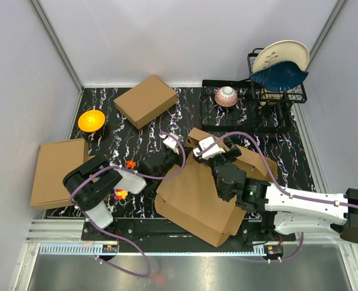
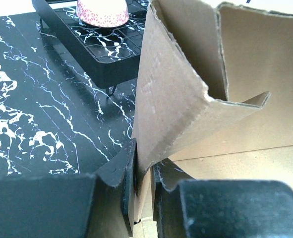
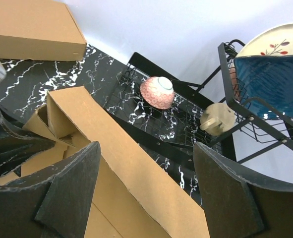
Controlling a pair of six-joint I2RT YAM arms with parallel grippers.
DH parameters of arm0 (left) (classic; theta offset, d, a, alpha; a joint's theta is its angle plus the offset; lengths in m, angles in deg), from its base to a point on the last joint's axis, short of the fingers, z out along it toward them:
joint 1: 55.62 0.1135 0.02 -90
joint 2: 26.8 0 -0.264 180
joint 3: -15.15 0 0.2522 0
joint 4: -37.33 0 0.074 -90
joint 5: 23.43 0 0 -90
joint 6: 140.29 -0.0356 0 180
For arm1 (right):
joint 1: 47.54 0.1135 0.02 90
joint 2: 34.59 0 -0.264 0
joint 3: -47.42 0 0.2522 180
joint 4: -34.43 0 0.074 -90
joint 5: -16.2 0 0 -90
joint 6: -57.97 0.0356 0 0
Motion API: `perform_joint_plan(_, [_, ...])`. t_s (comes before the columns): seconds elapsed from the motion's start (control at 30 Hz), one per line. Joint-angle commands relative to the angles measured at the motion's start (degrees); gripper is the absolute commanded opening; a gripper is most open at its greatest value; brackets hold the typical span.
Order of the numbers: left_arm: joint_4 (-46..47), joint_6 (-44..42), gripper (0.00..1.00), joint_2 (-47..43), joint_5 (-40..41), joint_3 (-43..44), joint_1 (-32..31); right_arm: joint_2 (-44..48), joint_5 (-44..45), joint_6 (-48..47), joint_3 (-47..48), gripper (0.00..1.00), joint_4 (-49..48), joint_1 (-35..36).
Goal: Fold the paper box
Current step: Fold the paper box at the center of the board.
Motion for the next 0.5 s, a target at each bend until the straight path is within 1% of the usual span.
perform_joint_plan(0.0, [1.2,-0.72,0.0,-1.24,2.04,0.58,-0.42,1.48,-3.82,4.2,2.87,0.8,0.8,-0.14])
perform_joint_plan(0.1, [1.2,-0.8,0.0,-0.8,2.48,0.49,-0.5,1.13,-3.48,4.11,3.75,0.8,0.81,-0.31])
perform_joint_plan(0.17, [1.2,-0.72,0.0,-0.37,2.57,0.49,-0.68,0.17,-3.82,4.89,4.62,0.79,1.15,-2.06])
perform_joint_plan(0.2, [1.28,-0.71,0.0,-0.28,2.65,0.49,-0.77,-1.06,-4.0,6.12,5.15,0.77,1.94,-2.94])
perform_joint_plan(0.23, [1.46,-0.71,0.0,-0.28,2.83,0.4,-0.86,-1.5,-4.79,7.87,5.5,0.76,4.82,-4.34])
perform_joint_plan(0.27, [1.55,-0.71,0.0,-0.01,2.92,0.31,-1.03,-2.03,-6.79,12.15,6.12,0.74,6.07,-6.96])
perform_joint_plan(0.3, [1.98,-0.71,0.0,-0.1,3.09,0.14,-1.03,-2.04,-8.29,14.02,6.12,0.7,7.04,-8.73])
perform_joint_plan(0.33, [2.07,-0.8,0.0,0.07,3.09,-0.04,-1.12,-2.04,-10.14,15.78,6.03,0.68,8.26,-10.23])
perform_joint_plan(0.37, [2.25,-0.8,0.0,0.08,3.09,-0.3,-1.21,-2.12,-13.46,18.85,6.12,0.66,8.71,-13.37])
perform_joint_plan(0.4, [2.42,-0.89,0.01,-0.01,3.18,-0.39,-1.21,-2.3,-14.97,20.18,6.47,0.63,9.15,-14.71])
perform_joint_plan(0.47, [2.6,-0.98,0.01,0.08,3.27,-0.57,-1.21,-3.43,-18.48,22.73,7.79,0.61,10.03,-17.69])
